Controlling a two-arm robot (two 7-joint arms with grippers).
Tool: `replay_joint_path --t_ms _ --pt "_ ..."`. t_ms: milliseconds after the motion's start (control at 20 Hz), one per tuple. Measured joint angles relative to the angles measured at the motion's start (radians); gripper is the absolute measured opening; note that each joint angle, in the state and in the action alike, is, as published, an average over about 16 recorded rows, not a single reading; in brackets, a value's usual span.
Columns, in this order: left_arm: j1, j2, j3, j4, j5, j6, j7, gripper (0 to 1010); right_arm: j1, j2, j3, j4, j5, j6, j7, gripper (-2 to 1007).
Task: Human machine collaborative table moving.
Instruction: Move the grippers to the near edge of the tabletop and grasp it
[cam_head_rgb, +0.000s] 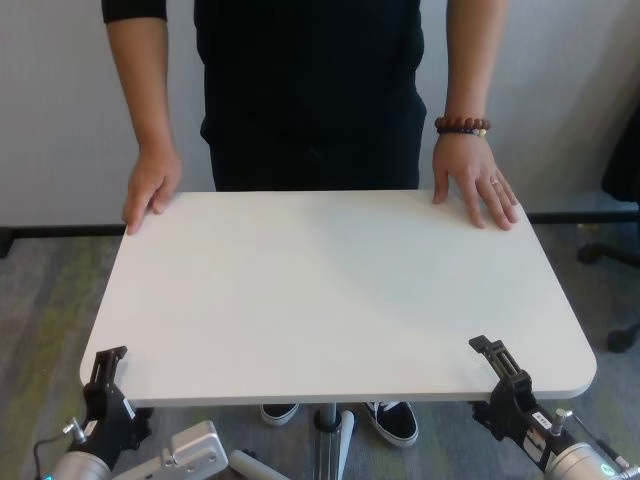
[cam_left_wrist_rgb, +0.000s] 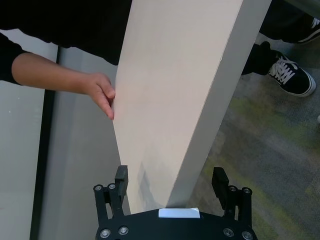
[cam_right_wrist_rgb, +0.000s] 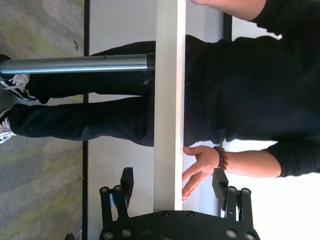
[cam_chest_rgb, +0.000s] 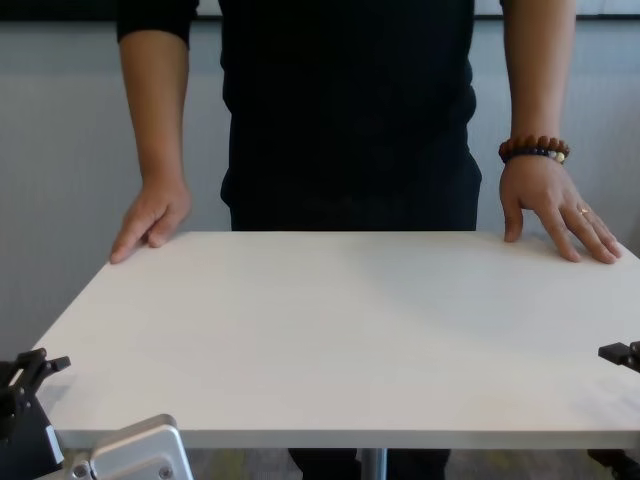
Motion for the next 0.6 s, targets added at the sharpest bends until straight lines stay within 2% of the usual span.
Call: replay_joint_path --t_ms 600 --pt "0.0 0.0 0.0 0.0 0.0 0.0 0.0 962 0.0 0.001 -0.001 -0.001 -0.003 0.001 0.0 1000"
